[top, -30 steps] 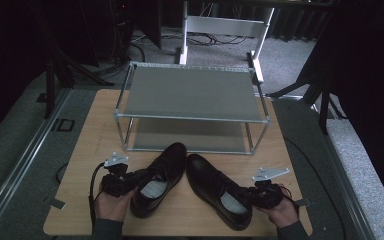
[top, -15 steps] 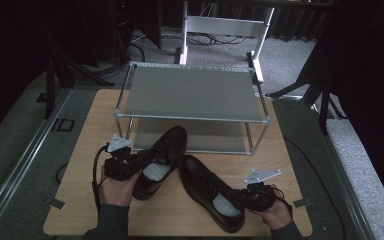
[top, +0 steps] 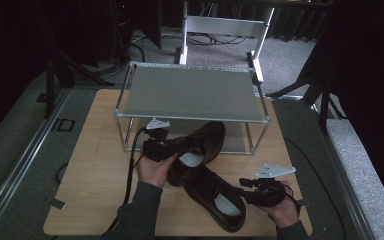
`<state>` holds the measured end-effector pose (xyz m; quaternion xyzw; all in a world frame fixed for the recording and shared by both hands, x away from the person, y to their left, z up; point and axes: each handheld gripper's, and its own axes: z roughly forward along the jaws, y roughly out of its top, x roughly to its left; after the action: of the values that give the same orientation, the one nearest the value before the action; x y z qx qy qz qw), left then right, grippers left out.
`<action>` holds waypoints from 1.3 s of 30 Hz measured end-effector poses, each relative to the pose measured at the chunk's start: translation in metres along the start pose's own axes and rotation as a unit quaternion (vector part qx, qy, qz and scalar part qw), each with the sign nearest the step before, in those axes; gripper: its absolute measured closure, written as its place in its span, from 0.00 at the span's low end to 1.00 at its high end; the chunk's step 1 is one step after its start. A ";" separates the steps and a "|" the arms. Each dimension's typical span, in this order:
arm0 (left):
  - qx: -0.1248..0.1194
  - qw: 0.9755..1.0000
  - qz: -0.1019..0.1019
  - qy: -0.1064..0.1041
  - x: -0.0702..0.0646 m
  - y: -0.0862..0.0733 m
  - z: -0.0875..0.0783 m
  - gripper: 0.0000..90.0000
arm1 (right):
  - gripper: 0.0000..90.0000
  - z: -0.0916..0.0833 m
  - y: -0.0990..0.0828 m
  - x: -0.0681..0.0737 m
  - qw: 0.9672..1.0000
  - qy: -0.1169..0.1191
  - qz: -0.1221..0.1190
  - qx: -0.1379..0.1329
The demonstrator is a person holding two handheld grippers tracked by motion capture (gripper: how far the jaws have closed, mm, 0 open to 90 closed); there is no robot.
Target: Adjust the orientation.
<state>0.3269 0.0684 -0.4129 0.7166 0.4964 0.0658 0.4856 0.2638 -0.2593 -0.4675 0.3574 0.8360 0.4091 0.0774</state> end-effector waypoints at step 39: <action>-0.013 1.000 0.018 -0.005 -0.029 0.006 0.021 0.86 | 0.90 0.058 0.112 0.019 0.981 -0.185 0.057 -0.021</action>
<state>0.3287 0.0324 -0.4084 0.7197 0.4801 0.0775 0.4956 0.3345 -0.1644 -0.4191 0.4723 0.7769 0.3569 0.2144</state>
